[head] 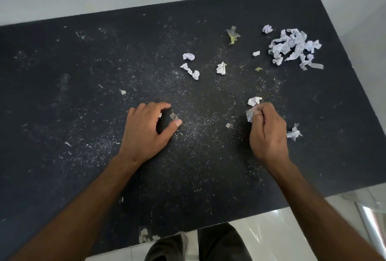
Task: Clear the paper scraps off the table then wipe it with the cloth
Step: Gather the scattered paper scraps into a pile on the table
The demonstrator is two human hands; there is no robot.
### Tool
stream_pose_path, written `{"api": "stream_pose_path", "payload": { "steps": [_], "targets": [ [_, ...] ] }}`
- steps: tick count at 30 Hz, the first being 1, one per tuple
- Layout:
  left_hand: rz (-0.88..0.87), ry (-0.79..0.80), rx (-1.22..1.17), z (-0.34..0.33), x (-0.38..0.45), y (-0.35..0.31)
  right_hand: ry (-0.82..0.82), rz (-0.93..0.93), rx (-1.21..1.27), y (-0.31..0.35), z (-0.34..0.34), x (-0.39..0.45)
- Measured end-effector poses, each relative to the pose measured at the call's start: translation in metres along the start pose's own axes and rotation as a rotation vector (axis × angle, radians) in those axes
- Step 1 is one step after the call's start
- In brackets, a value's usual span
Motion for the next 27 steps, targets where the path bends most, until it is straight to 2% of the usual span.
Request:
{"api": "stream_pose_path", "payload": {
  "steps": [7,11,15,21,24,27],
  "targets": [
    [-0.031,0.008,0.013,-0.005,0.006,-0.006,-0.054,-0.066,-0.044,-0.010,0.020,-0.018],
    [-0.070,0.021,-0.192,-0.004,0.003,-0.027,-0.112,-0.026,-0.061,-0.015,0.034,-0.032],
    [-0.160,0.131,-0.328,-0.011,0.015,-0.068,-0.215,-0.064,-0.058,-0.028,0.065,-0.038],
    [-0.164,0.182,-0.388,-0.019,0.031,-0.086,-0.218,-0.169,-0.203,-0.046,0.064,-0.042],
    [-0.158,0.177,-0.363,-0.026,0.038,-0.097,-0.138,-0.220,-0.312,-0.057,0.063,-0.043],
    [-0.169,0.177,-0.335,-0.032,0.042,-0.102,-0.104,-0.179,-0.406,-0.066,0.055,-0.041]
  ]
}}
Point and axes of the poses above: each hand's wrist, its own x-axis towards the middle knuckle, its own z-axis out of the back of the hand, y = z × x, the point moved 2 cm from there along x, towards the middle knuckle, and after that the axes turned 1 degree about y, right-handed, at the moved point
